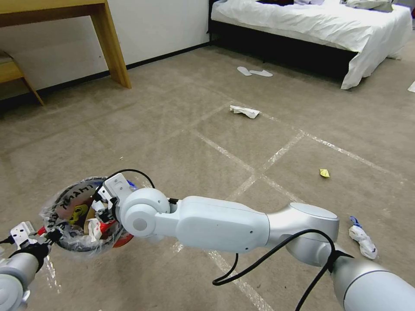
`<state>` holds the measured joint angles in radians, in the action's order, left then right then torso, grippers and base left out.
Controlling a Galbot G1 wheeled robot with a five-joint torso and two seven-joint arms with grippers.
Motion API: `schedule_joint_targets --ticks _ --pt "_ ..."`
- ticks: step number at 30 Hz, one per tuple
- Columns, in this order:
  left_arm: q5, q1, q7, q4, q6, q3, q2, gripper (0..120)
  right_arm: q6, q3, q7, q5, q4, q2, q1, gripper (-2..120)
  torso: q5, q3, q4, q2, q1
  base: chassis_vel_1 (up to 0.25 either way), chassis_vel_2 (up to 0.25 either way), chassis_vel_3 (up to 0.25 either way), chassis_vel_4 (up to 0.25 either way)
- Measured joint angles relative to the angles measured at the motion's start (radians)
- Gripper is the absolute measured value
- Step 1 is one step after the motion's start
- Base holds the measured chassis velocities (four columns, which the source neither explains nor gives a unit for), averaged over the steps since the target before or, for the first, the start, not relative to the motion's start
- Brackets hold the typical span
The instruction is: Pick up the trash bin and place the garbage on the floor into it.
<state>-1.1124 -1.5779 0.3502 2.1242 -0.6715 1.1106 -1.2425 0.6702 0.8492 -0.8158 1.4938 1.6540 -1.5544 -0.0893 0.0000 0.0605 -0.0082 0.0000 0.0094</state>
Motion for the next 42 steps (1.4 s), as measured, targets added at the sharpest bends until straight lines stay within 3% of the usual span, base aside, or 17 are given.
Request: schedule_joint_targets --ticks 3,4,8,10,15,18,21,26,29,37,42 --pt "0.001 -0.001 0.0 0.0 0.0 0.0 0.0 0 -0.001 -0.019 -0.003 -0.007 0.017 0.003 -0.002 77 0.0 0.0 0.0 0.0 0.0 0.0 0.0 0.0 0.0" --pt "0.001 -0.001 -0.001 0.0 0.0 0.002 0.001 0 -0.006 -0.047 -0.004 -0.012 0.041 0.008 -0.005 85 0.0 0.0 0.0001 0.0 0.0 0.0 0.0 0.0 0.0" --pt "-0.001 0.0 -0.001 0.0 0.0 0.007 0.004 0 -0.013 -0.099 -0.005 -0.014 0.088 0.025 -0.009 93 0.0 0.0 0.0001 0.0 0.0 0.0 0.0 0.0 0.0" --pt "-0.004 0.0 0.0 0.001 0.0 0.012 0.011 0 -0.037 -0.201 0.019 -0.019 0.172 0.08 -0.013 99 0.0 0.0 0.0001 0.0 0.0 0.0 0.0 0.0 0.0" --pt "-0.009 -0.001 0.002 0.005 0.0 0.018 0.017 0 -0.076 -0.314 0.079 -0.034 0.242 0.145 -0.026 100 0.0003 0.0 -0.0003 0.0 0.0 0.0 0.0 0.0 0.0" --pt "-0.012 -0.001 0.004 0.006 0.001 0.023 0.019 0 -0.177 -0.44 0.22 -0.111 0.305 0.228 -0.069 100 0.0002 0.0 0.0 0.0 0.0 0.0 0.0 0.0 0.0" --pt "-0.012 -0.001 0.004 0.006 0.001 0.025 0.019 0 -0.211 -0.473 0.26 -0.131 0.323 0.256 -0.087 100 0.0003 0.0 0.0 0.0 0.0 0.0 0.0 0.0 0.0" --pt "-0.013 0.0 0.004 0.002 0.002 0.035 0.018 0 -0.38 -0.616 0.4 -0.25 0.386 0.388 -0.211 100 0.0003 0.0 0.0 0.0 0.0 0.0 0.0 0.0 0.0" --pt "-0.013 0.0 0.004 0.001 0.002 0.037 0.019 0 -0.409 -0.65 0.419 -0.279 0.393 0.413 -0.249 100 0.0003 0.0 -0.0001 0.0 0.0 0.0 0.0 0.0 0.0" --pt "-0.006 0.002 0.005 -0.011 0.003 0.036 0.02 0 -0.539 -0.848 0.54 -0.491 0.392 0.546 -0.448 100 0.0002 0.0 -0.0002 0.0 0.0 0.0 0.0 0.0 0.0" --pt "-0.006 -0.001 0.005 -0.012 0.003 0.039 0.024 0 -0.58 -0.904 0.56 -0.555 0.387 0.559 -0.499 100 0.0002 0.0 0.0001 0.0 0.0 0.0 0.0 0.0 0.0"
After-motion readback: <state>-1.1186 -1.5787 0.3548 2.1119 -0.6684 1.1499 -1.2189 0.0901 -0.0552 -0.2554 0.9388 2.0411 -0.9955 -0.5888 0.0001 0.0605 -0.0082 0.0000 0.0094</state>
